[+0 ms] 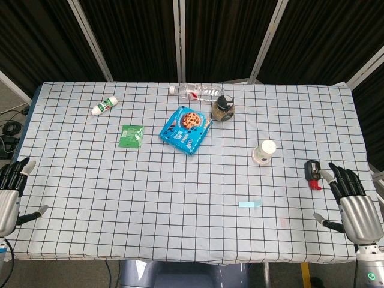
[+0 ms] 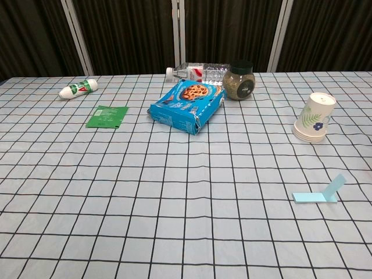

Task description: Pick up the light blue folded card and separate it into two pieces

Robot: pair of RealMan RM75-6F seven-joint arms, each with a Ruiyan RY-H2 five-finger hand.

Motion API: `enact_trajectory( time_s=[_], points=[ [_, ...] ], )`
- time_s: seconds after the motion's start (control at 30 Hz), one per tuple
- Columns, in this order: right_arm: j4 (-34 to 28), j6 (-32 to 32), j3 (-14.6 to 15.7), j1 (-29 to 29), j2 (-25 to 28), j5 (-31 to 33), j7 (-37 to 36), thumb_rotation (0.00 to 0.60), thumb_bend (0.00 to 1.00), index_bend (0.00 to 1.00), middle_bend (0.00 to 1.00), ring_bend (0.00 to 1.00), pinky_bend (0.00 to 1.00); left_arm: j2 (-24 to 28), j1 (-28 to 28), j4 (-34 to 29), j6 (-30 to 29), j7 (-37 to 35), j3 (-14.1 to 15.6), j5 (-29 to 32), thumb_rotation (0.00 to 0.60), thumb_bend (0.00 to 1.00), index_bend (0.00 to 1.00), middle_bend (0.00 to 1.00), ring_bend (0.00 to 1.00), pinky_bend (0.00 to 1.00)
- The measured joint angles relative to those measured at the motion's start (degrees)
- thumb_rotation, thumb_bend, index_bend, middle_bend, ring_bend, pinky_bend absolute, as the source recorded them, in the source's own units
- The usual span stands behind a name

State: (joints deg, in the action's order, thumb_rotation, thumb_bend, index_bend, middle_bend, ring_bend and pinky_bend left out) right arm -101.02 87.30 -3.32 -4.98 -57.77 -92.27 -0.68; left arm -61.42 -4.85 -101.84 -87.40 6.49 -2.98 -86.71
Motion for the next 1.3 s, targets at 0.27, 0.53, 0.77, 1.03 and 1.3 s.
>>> enact_trajectory(
  time_s=[0.27, 0.53, 0.77, 1.03, 1.3],
  points=[
    [1.66, -3.13, 0.97, -1.55, -1.21, -1.38, 0.03, 0.600, 0.00, 0.13, 0.00, 0.00, 0.00, -0.16, -0.08, 0.17, 0.05, 0.34, -0.37, 0.64, 0.600, 0.00, 0.00, 0.00, 0.00, 0.00],
    [9.76, -8.70, 2.32, -7.53, -4.61, -9.17, -1.35, 0.600, 0.01, 0.27, 0.07, 0.00, 0.00, -0.57, -0.51, 0.72, 1.00, 0.92, -1.00, 2.47, 0.600, 0.00, 0.00, 0.00, 0.00, 0.00],
    [23.36, -13.41, 3.22, -16.88, -11.20, -18.51, -4.89, 0.600, 0.12, 0.36, 0.11, 0.00, 0.00, -1.76, -1.59, 1.96, 3.48, 2.63, -1.82, 5.68, 0.600, 0.00, 0.00, 0.00, 0.00, 0.00],
    [34.48, -14.36, 4.25, -23.93, -19.19, -24.18, -6.41, 0.600, 0.20, 0.40, 0.13, 0.00, 0.00, -3.28, -2.65, 3.52, 5.50, 4.36, -2.30, 8.06, 0.600, 0.00, 0.00, 0.00, 0.00, 0.00],
    [42.05, -14.15, 6.90, -26.00, -23.67, -25.50, -7.43, 0.600, 0.20, 0.42, 0.13, 0.00, 0.00, -3.40, -2.57, 3.52, 5.19, 4.49, -2.17, 8.04, 0.600, 0.00, 0.00, 0.00, 0.00, 0.00]
  ],
)
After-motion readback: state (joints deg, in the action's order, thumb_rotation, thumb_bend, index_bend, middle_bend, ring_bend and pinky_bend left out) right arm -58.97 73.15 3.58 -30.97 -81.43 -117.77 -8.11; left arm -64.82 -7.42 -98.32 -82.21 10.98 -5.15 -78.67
